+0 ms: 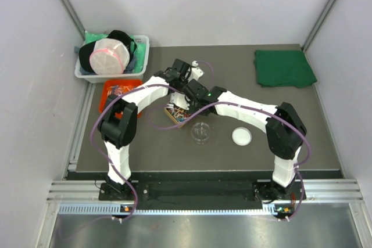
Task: Pack the candies
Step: Scoop the fake candies from the storage box.
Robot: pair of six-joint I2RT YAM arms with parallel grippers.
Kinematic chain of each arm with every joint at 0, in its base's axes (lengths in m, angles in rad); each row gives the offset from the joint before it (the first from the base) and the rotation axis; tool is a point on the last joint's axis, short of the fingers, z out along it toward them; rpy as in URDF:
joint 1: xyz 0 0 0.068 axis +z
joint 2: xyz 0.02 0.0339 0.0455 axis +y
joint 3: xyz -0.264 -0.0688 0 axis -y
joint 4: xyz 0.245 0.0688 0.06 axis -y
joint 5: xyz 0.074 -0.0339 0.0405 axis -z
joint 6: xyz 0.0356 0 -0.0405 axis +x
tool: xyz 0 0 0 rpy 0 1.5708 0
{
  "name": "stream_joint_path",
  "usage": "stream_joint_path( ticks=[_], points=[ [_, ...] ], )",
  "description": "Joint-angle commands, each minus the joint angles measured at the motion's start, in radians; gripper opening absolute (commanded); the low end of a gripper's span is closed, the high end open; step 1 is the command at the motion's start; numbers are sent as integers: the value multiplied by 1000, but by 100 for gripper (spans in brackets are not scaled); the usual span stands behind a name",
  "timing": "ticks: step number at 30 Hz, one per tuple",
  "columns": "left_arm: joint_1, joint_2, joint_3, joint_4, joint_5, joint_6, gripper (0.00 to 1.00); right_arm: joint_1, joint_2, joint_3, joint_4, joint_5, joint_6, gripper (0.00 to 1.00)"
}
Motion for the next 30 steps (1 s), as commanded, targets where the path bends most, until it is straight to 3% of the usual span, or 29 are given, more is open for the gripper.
stream_joint_path(
  ticks=[1,16,30],
  points=[
    [9,-3,10,56,-34,-9,0,-40,-45,10,-39,35,25,0],
    [9,9,1,64,-18,-23,0,-63,-45,102,-206,-152,14,0],
    [9,20,-12,83,-16,-35,0,-77,-67,84,-206,-180,40,0]
  ],
)
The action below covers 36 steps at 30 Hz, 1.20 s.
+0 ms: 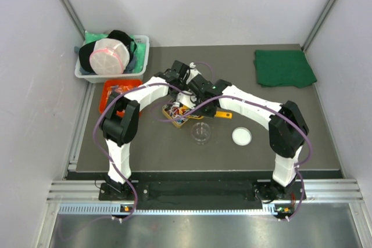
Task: Pack the candies
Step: Scoop the fake candies from the storage box, then place the fake candies in the packing bottle.
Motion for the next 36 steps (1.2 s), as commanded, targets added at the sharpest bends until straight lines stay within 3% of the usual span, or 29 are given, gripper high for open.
stream_joint_path(
  ticks=[1,23,36],
  points=[
    [-3,-15,1,65,13,-21,0,-17,-67,29,-2,-25,24,0],
    [54,54,22,96,49,-50,0,-25,-256,-45,-157,-31,-40,0],
    [83,63,-5,151,169,-78,0,-19,-354,-109,-304,10,-115,0]
  ],
)
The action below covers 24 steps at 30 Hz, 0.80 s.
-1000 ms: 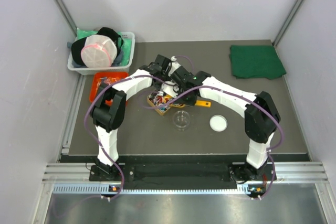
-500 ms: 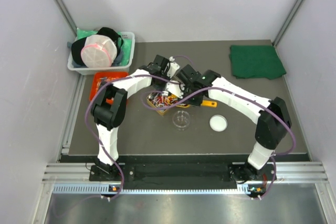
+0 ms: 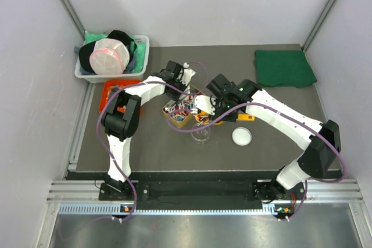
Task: Pack the candies
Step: Place the fake candies in the packing bottle.
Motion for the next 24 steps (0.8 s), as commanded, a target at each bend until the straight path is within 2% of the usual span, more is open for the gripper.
stream_joint_path(
  ticks=[1,6,24],
  points=[
    [5,-13,-4,91,42,-18,0,4,-46,-37,-56,27,-33,0],
    [7,-1,-1,91,72,-24,0,50,-51,-97,-47,77,-41,0],
    [5,-29,-24,96,75,-33,0,125,30,-78,-45,213,-59,0]
  ],
)
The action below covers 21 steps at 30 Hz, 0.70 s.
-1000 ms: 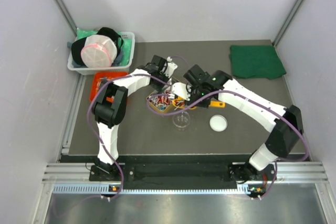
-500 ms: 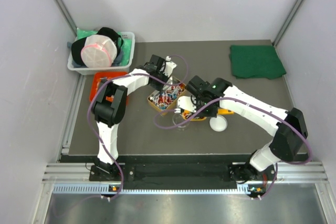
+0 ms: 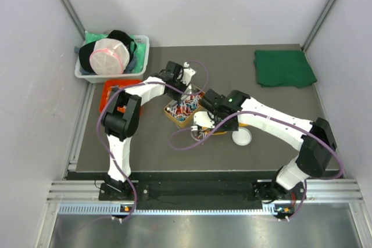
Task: Pack the candies
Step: Place the fake candies in the packing bottle.
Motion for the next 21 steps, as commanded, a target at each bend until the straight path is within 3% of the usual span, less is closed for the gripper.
stream_joint_path(
  ticks=[1,21],
  points=[
    [1,-29,-6,48,20,-18,0,17,18,29,7,65,-20,0],
    [1,-28,-2,43,24,-24,0,26,57,67,11,147,-63,0]
  ],
)
